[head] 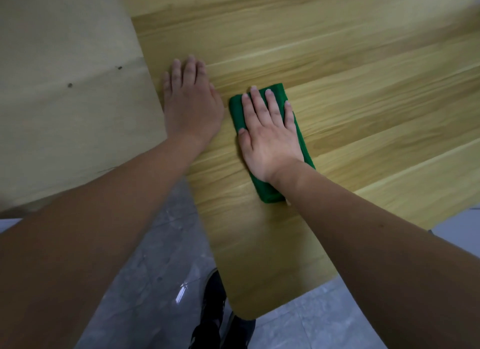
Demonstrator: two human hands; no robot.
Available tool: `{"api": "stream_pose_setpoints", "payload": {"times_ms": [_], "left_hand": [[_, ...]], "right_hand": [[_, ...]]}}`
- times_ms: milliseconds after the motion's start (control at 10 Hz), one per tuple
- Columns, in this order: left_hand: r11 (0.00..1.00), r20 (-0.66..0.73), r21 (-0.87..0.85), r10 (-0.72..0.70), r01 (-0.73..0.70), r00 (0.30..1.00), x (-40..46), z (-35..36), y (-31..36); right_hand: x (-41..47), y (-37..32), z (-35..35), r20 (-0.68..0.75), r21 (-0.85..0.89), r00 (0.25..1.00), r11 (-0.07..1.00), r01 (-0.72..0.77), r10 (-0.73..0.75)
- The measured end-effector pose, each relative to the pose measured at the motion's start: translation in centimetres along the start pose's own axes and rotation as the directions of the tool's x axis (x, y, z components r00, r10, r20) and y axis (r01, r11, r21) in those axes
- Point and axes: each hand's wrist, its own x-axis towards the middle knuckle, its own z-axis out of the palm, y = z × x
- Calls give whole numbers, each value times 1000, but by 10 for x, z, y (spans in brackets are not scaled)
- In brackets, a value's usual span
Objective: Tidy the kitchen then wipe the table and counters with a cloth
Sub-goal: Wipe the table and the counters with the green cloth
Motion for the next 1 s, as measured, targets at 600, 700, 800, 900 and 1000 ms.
{"api": "stream_pose_setpoints", "payload": {"times_ms": [600, 700, 800, 900, 1000], "left_hand": [[969, 87, 33, 241, -245, 967, 16, -19, -35], [956, 96, 52, 283, -289, 954, 29, -22, -54], [985, 126, 16, 168, -171, 978, 35, -18, -62], [987, 146, -14, 159, -158, 976, 37, -12, -62], [987, 145, -33, 163, -159, 976, 38, -10, -63]], "right_hand": [[27, 1, -5, -12, -5, 1000, 1000, 12, -12], [28, 2, -5, -11, 2, 1000, 1000, 12, -12], [32, 3, -6, -15, -1, 1000, 1000, 15, -15], [44, 3, -7, -26, -5, 1000, 1000, 15, -15], [52, 3, -8, -29, -7, 1000, 1000, 11, -11]]}}
